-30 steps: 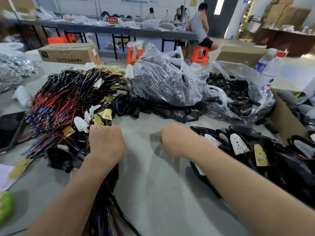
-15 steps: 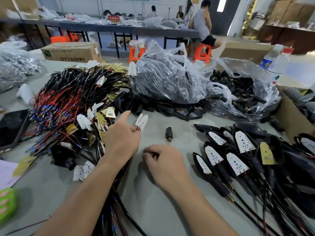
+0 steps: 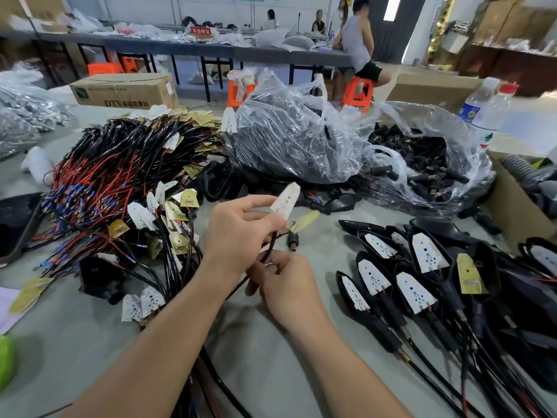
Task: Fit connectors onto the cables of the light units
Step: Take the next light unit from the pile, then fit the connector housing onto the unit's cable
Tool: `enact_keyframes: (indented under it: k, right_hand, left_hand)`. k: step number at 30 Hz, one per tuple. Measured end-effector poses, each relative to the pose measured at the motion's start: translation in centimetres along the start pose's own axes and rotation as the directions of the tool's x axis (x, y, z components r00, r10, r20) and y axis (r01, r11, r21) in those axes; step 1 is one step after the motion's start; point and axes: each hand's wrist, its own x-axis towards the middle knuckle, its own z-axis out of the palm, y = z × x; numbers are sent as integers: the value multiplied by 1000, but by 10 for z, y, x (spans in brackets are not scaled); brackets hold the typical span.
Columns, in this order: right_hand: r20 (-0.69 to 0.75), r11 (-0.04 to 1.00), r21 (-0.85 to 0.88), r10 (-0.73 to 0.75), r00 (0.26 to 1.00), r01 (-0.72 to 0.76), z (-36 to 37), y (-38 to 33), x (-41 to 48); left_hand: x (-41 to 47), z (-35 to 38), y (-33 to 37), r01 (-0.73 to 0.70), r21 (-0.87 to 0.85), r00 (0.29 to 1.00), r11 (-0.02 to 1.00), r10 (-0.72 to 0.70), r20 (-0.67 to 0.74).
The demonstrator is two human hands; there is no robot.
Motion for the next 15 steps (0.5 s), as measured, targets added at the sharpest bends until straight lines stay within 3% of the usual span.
enact_keyframes:
  k: [2, 3, 6, 8, 12, 15]
  right_hand:
    - [-59, 999, -28, -17, 998, 15, -4, 1, 2]
    - [-108, 999, -31, -28, 994, 25, -8, 1, 3]
    - [-250, 988, 115, -73, 965, 104, -21, -2, 13]
    - [-337, 966, 181, -117, 934, 186, -32, -5, 19]
    - [-461, 921, 206, -207, 863, 331, -55, -13, 20]
    - [-590, 876, 279, -168, 790, 394, -84, -18, 20]
  left_hand:
    - [4, -3, 0, 101, -126, 995, 987, -102, -1]
    - [7, -7, -2, 152, -106, 988, 983, -149, 32]
    - [3, -16, -12, 255, 25, 910, 966, -249, 330]
    - [-9, -21, -21, 207, 127, 818, 970, -243, 522]
    - [-14, -35, -25, 37, 367, 785, 929, -255, 565]
    - [-15, -48, -19, -88, 532, 723, 842, -313, 615]
